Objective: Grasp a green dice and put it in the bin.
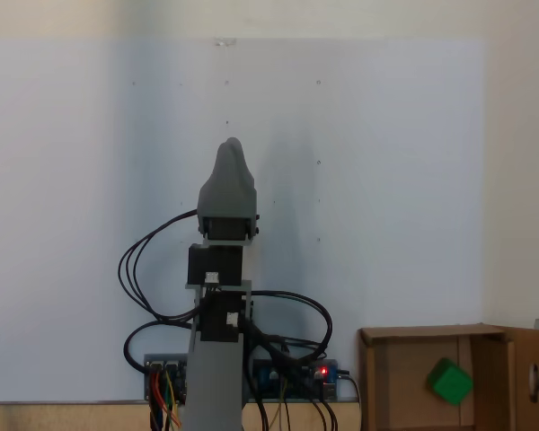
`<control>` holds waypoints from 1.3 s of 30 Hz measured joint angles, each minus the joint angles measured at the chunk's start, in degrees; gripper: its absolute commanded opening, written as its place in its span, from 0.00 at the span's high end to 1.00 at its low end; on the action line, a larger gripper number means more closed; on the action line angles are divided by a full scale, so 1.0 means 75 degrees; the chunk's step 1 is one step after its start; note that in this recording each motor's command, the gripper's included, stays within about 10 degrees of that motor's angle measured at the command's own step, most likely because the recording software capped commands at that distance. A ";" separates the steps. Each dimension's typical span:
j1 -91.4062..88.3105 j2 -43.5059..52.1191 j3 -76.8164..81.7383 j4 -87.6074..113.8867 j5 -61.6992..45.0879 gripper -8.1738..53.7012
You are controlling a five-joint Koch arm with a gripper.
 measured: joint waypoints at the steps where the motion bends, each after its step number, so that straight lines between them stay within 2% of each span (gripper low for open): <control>1: 0.0000 0.0000 0.0000 -0.0047 0.0000 0.14; 39: -0.0340 0.0000 0.1395 -0.0855 0.0000 0.14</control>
